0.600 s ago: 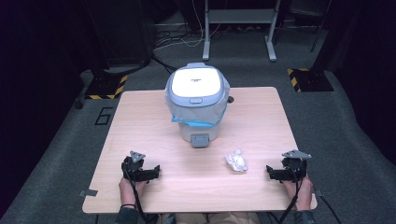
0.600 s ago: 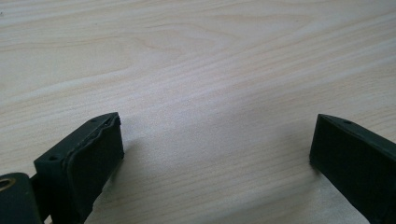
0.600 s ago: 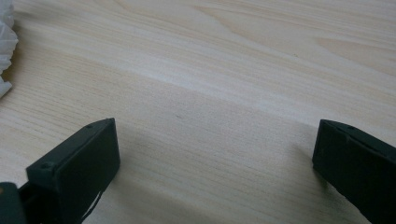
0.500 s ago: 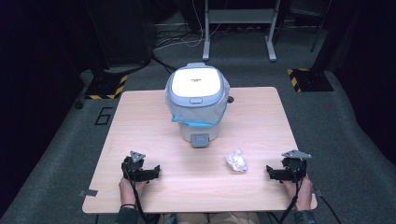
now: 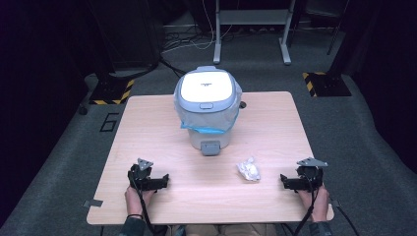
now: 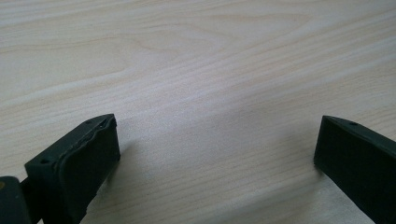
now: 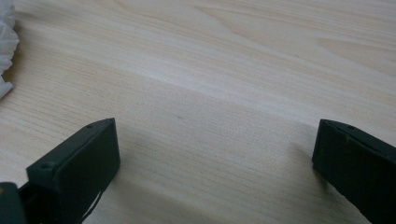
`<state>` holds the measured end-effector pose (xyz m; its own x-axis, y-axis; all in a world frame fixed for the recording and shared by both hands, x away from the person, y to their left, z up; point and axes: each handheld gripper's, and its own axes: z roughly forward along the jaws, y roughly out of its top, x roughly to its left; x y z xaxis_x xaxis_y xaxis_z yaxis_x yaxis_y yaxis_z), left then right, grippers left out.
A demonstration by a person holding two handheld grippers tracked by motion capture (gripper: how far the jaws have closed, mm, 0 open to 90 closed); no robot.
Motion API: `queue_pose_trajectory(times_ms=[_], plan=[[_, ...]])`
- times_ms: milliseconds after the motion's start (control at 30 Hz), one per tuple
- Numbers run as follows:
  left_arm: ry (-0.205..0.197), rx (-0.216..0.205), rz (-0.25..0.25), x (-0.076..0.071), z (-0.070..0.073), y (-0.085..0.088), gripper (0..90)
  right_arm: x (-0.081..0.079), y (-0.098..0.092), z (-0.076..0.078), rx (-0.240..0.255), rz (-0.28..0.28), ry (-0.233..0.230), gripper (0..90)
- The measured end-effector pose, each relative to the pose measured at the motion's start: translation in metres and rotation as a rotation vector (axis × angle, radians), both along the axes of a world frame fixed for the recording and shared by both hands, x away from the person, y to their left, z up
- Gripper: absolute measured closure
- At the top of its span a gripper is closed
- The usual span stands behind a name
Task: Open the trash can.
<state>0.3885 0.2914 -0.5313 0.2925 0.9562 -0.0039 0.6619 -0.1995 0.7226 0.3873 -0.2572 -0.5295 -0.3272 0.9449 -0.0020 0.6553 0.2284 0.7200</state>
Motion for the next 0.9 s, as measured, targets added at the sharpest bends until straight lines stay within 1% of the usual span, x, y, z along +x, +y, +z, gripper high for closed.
queue_pose_trajectory(times_ms=[33,67,167,200,267,300,333,367,533,567,633,800,833,900], plan=[[0.011,0.005,-0.017,0.001,0.001,-0.001,0.0,0.000,0.000,0.000,0.001,0.001,0.000,0.0],[0.004,-0.001,-0.016,0.001,0.001,-0.002,0.0,0.000,0.000,0.000,0.001,0.001,0.000,0.0],[0.009,0.004,-0.024,0.002,0.003,-0.004,0.0,0.000,0.000,0.000,0.000,0.001,0.000,0.0],[0.005,-0.005,-0.024,0.002,0.004,-0.006,0.0,0.000,0.000,0.000,0.000,0.001,0.000,0.0],[0.006,-0.007,-0.040,0.003,0.008,-0.008,0.0,0.000,0.000,0.000,0.000,0.001,0.000,0.0],[0.006,-0.007,-0.040,0.003,0.008,-0.008,0.0,0.000,0.000,0.000,0.000,0.001,0.000,0.0],[0.005,-0.015,-0.046,0.004,0.009,-0.008,0.0,0.000,0.000,0.000,0.002,-0.001,0.000,0.0],[-0.003,-0.034,-0.046,0.004,0.012,-0.009,0.0,0.000,0.000,0.000,0.001,0.000,0.000,0.0],[-0.017,-0.046,-0.065,0.007,0.017,-0.013,0.0,0.000,0.000,0.000,0.002,-0.001,0.000,0.0],[-0.015,-0.044,-0.066,0.007,0.018,-0.014,0.0,0.000,0.000,0.000,0.000,0.001,0.000,0.0],[-0.015,-0.057,-0.072,0.008,0.020,-0.015,0.0,0.000,0.000,0.000,0.001,0.000,0.000,0.0],[-0.014,-0.059,-0.087,0.009,0.023,-0.019,0.0,0.000,0.000,0.000,0.002,0.000,0.001,0.0],[-0.020,-0.071,-0.092,0.009,0.026,-0.021,0.0,0.000,0.000,0.000,0.001,0.001,0.000,0.0],[-0.021,-0.069,-0.098,0.010,0.029,-0.023,0.0,0.000,0.000,0.000,0.000,0.000,0.000,0.0]])
